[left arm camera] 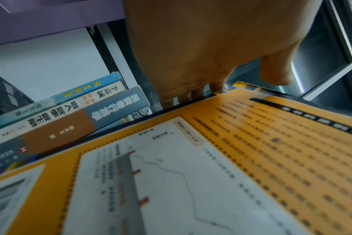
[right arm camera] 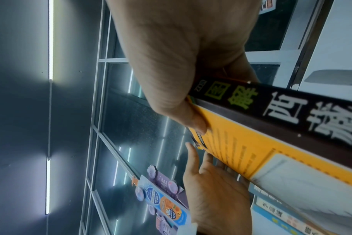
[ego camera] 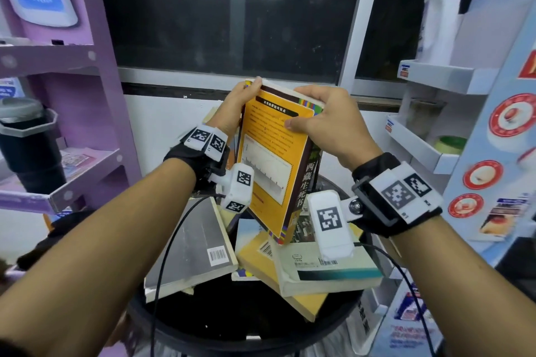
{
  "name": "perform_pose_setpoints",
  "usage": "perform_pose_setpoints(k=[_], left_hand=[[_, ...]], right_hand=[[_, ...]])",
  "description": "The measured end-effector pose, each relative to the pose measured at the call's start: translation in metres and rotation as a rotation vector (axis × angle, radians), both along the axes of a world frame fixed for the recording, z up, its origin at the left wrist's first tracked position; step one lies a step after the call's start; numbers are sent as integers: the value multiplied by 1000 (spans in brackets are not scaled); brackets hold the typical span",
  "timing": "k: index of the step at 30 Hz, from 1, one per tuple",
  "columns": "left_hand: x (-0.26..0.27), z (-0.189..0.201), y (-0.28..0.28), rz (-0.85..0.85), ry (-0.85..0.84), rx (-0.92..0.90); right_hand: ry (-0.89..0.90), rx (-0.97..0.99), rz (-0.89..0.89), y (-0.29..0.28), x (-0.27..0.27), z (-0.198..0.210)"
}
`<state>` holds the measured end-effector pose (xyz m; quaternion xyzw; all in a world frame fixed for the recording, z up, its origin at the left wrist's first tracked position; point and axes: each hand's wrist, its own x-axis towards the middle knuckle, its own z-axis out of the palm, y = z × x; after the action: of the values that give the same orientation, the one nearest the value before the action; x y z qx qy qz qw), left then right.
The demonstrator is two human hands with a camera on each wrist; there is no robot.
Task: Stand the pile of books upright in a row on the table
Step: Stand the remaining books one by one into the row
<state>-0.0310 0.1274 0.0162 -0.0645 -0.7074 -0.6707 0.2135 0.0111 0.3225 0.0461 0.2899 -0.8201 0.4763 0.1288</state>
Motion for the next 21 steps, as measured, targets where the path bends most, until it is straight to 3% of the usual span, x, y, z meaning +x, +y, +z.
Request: perform_pose_setpoints(k=[10, 21], left_hand=[[-36, -19, 10, 262, -57, -95], [-59, -31, 16, 370, -122, -357]], right_hand=[[32, 17, -154, 29, -17, 14], [42, 7, -246, 27, -48, 20]])
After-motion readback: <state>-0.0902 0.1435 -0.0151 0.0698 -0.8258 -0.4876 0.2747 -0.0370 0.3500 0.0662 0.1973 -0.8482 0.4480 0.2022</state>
